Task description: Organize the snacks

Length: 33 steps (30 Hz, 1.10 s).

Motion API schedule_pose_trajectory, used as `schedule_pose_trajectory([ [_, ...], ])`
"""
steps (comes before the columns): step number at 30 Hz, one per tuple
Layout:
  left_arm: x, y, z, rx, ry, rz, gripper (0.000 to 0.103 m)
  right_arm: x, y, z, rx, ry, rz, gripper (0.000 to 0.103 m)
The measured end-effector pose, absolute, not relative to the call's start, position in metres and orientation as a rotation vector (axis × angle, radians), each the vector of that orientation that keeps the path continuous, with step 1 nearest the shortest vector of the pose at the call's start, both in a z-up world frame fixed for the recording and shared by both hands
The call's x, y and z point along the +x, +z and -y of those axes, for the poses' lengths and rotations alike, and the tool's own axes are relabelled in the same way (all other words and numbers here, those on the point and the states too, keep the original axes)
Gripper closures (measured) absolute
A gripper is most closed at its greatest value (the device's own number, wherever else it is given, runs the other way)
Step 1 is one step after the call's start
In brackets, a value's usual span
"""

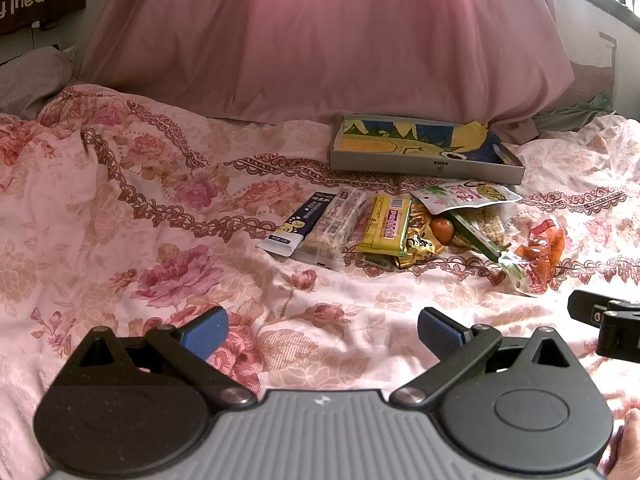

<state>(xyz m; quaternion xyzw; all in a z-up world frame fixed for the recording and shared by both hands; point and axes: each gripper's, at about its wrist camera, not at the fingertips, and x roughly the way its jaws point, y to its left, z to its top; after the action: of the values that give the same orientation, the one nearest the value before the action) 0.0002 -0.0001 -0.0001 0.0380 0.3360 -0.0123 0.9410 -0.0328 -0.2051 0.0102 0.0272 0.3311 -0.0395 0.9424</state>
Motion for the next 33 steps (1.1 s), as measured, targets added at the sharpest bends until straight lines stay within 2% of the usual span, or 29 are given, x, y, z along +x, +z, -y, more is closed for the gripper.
schedule_pose_trajectory([
  [13,0.002,0.001,-0.003,0.062,-0.029,-0.703,0.0,-0.03,0.008,0.204,0.065,-0.087,-0.686,0.0],
  [22,0.039,0.0,0.003,0.053,-0.073,-0.775,0.0,-0.011,0.003,0.226,0.194,-0.073,-0.761,0.0],
  [33,0.087,0.004,0.024,0.145,-0.093,-0.76,0.0,0.035,0.008,0.244,0.066,-0.051,-0.789,0.0],
])
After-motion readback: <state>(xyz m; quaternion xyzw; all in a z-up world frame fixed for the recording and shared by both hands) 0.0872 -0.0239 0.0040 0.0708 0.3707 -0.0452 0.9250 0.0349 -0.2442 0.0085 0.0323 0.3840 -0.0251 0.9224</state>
